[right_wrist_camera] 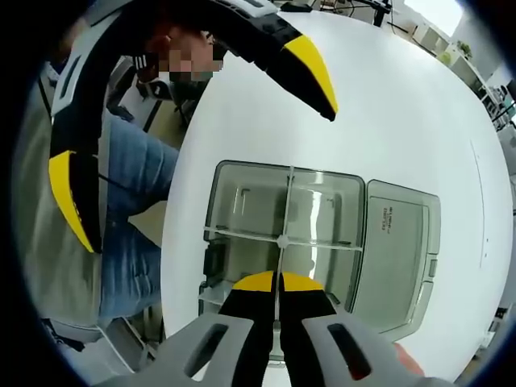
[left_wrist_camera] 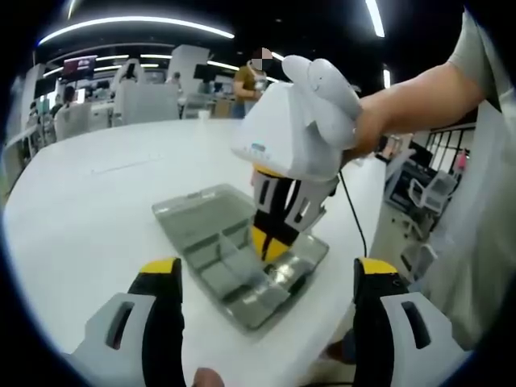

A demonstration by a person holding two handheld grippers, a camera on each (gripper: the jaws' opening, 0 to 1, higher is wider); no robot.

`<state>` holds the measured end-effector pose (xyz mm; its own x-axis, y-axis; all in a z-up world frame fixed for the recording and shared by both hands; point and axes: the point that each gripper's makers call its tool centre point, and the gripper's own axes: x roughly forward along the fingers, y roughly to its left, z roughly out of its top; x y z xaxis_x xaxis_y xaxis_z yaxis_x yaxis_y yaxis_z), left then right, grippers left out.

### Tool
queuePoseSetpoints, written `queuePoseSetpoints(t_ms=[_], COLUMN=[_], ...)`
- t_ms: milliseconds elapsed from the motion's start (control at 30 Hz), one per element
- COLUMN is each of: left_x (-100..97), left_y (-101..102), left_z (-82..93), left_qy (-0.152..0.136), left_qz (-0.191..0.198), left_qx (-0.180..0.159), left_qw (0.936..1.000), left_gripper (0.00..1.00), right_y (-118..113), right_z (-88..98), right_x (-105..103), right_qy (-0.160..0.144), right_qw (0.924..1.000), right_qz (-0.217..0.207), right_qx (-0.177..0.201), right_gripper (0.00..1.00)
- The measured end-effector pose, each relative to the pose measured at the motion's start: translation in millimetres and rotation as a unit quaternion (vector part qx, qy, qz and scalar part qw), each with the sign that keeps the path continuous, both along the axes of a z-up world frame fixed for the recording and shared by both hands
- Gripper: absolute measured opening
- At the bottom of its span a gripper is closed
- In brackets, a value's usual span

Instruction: Insert the divider into the dual guide fixture by aligning both edges with the guide slots and pushing it downward to the bottom, including one-sided entry, uneven engagement, binding, and posture correction.

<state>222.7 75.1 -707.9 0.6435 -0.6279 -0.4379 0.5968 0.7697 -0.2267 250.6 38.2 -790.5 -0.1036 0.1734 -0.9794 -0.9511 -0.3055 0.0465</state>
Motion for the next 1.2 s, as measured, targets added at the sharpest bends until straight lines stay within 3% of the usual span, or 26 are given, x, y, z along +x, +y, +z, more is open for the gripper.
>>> queuePoseSetpoints(t_ms=[1200], left_x=[5.7], left_y=[0.3], left_z=[0.7], left_qy=[0.001], left_qz=[-0.002], left_qx=[0.003], left_qw=[1.0000], left_gripper=[0.85], right_y=[0.2], right_z=[-7.8], right_x=[-2.0], right_qy=[0.007], right_qw=[0.9999], right_qz=[-0.009], right_qx=[0.000], right_gripper=[0.00])
